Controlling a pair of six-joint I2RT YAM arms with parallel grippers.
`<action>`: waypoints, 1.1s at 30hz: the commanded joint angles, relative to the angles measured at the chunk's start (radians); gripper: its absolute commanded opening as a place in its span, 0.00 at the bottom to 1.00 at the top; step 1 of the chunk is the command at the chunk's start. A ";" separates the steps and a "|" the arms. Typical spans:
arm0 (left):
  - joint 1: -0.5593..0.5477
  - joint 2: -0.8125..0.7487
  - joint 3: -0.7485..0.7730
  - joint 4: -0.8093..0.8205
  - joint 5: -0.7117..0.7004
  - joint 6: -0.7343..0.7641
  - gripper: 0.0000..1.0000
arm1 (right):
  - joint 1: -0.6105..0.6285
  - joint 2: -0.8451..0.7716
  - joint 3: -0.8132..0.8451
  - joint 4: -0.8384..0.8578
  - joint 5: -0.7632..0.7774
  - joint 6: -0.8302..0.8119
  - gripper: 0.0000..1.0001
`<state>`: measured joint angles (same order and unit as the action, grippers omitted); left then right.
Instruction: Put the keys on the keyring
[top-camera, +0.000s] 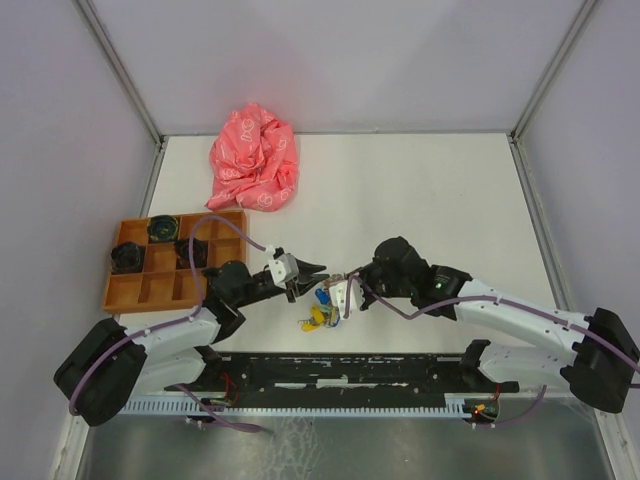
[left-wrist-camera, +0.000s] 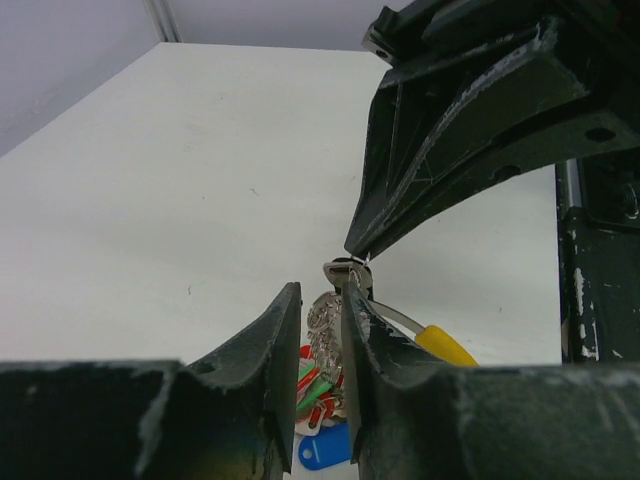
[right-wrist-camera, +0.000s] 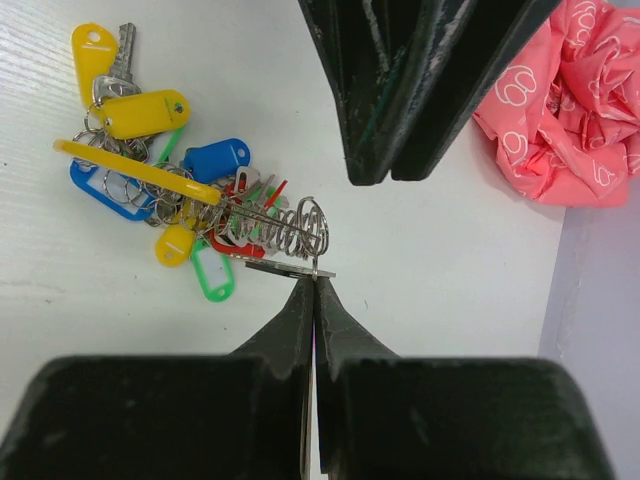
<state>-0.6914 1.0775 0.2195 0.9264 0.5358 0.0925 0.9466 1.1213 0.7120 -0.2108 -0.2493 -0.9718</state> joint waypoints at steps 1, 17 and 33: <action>-0.002 -0.008 0.021 -0.048 0.049 0.118 0.30 | 0.000 0.004 0.084 -0.043 -0.007 -0.025 0.01; -0.042 0.059 0.088 -0.110 0.073 0.140 0.39 | 0.002 0.028 0.128 -0.091 -0.045 -0.044 0.01; -0.045 0.120 0.153 -0.196 0.093 0.185 0.31 | 0.006 0.030 0.136 -0.091 -0.067 -0.047 0.01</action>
<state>-0.7303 1.1797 0.3283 0.7399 0.6056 0.2268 0.9470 1.1553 0.7979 -0.3241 -0.2901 -1.0111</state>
